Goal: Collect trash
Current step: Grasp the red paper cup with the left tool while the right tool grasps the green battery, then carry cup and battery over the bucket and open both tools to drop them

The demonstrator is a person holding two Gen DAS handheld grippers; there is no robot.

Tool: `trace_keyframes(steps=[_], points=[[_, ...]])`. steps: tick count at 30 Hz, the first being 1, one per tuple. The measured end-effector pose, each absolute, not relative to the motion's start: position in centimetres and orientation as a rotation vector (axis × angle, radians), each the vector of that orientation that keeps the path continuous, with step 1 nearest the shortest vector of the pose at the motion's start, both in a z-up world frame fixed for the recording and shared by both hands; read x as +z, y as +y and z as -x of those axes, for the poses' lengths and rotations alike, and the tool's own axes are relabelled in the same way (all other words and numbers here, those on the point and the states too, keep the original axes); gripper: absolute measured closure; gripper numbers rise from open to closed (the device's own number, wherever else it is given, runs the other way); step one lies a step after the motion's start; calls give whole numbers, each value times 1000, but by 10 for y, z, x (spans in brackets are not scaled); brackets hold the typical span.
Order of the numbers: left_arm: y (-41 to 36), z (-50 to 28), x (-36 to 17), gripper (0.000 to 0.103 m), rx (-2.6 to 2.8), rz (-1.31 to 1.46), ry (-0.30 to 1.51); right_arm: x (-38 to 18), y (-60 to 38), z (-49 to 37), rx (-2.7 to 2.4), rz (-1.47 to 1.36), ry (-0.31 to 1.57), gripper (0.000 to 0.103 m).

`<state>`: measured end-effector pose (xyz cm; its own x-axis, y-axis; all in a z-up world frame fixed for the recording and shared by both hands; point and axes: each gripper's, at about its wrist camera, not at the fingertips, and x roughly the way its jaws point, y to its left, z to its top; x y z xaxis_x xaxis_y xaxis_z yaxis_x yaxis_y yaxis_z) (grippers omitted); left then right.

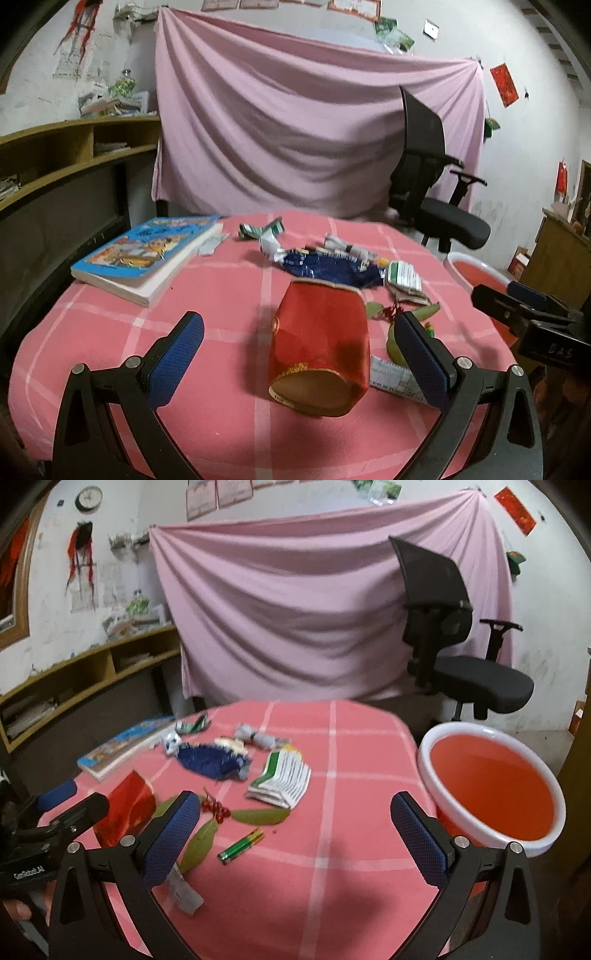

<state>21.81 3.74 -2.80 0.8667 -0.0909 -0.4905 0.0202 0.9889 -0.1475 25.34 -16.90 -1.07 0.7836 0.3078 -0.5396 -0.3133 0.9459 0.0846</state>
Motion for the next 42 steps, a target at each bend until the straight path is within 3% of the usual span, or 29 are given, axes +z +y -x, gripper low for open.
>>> trace_keyframes(steps=[3,9,15,22,25,28,33,35,42], points=[[34,-221,-33,3,-73,119,556,-20,-164,-262,354,12,653,25],[30,-226,-42,16,-73,79,611,-36,-152,-268,389,42,745,44],[33,-232,-45,23,-96,104,646,-43,-148,-273,409,61,790,48],[43,-237,-44,45,-124,181,686,-51,-144,-281,438,78,851,49],[45,-237,-44,45,-129,194,695,-51,-141,-281,442,90,860,51],[47,-234,-43,45,-128,203,691,-52,-139,-283,456,88,862,59],[49,-230,-41,46,-112,211,670,-53,-138,-283,498,83,864,87],[47,-229,-41,46,-106,210,660,-53,-139,-284,507,66,866,93],[45,-212,-34,46,-74,177,564,-50,-142,-273,508,52,813,95]])
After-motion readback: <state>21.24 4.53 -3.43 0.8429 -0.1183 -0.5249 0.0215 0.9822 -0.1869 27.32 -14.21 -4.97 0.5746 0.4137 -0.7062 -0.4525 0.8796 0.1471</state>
